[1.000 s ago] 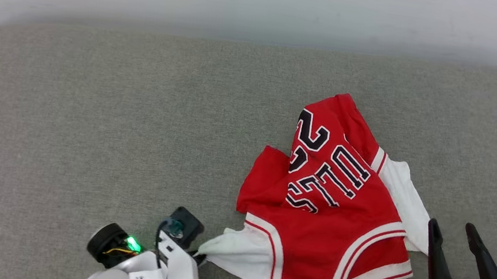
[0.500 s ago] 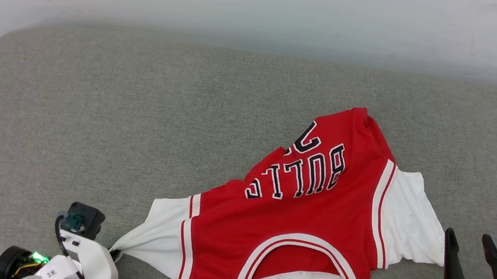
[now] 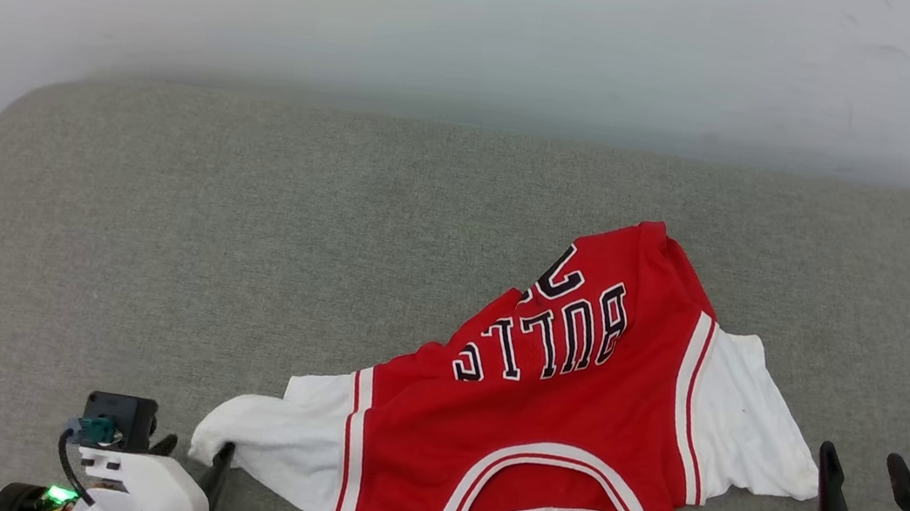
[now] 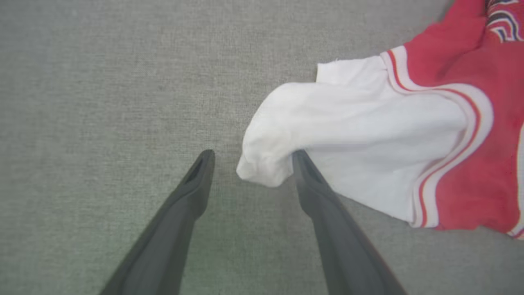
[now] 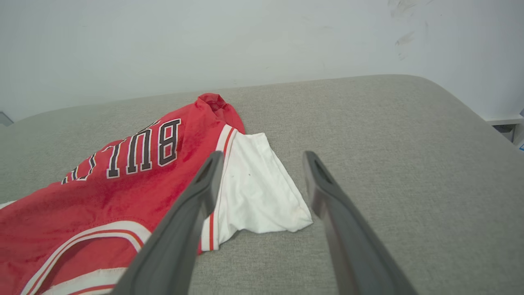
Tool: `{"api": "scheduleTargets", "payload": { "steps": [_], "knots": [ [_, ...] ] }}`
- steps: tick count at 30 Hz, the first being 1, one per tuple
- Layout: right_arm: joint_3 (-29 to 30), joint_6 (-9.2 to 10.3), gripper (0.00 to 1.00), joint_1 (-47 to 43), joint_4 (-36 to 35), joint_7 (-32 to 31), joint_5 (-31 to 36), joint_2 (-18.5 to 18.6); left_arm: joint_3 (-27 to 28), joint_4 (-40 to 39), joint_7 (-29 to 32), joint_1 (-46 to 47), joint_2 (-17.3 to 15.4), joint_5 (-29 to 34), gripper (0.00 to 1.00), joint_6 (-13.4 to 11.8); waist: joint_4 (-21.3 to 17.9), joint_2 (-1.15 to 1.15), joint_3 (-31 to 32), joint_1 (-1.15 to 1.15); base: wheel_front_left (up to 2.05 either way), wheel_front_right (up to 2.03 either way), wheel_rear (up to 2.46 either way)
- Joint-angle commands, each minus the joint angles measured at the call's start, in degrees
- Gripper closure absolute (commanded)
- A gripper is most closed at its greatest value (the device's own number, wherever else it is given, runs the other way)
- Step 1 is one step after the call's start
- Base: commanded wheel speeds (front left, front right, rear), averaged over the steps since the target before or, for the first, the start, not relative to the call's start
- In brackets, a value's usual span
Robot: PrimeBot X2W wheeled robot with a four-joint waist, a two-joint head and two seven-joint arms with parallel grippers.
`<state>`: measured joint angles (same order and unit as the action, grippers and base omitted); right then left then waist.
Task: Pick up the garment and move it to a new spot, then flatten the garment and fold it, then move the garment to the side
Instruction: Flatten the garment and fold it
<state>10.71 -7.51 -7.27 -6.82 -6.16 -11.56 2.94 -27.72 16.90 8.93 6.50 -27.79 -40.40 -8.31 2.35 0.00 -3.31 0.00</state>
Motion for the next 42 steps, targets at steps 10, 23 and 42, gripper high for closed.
{"api": "scheduleTargets", "payload": {
  "steps": [10, 23, 42],
  "knots": [
    [0.68, 0.04, 0.00, 0.31, 2.63, -7.66, -1.14, -0.10, 4.03, -5.55, -16.58, 1.01, 1.86, 3.05, 0.00, -0.98, 1.21, 0.00, 0.09, 0.00, 0.00, 0.00, 0.00],
    [2.87, 0.04, 0.00, 10.53, 11.79, -29.94, -2.65, 6.42, 6.05, -12.95, -23.77, 3.93, 3.97, 7.40, 0.00, -0.81, 3.26, 0.00, -4.58, 0.00, 0.00, 0.00, 0.00],
    [-3.06, -0.04, 1.00, 16.16, 24.59, -45.33, -6.90, 8.45, 6.38, -13.87, -22.08, 4.54, 4.25, 6.53, 0.00, 1.85, 4.75, 0.00, -9.94, 0.00, 0.00, 0.00, 0.00]
  ]
}}
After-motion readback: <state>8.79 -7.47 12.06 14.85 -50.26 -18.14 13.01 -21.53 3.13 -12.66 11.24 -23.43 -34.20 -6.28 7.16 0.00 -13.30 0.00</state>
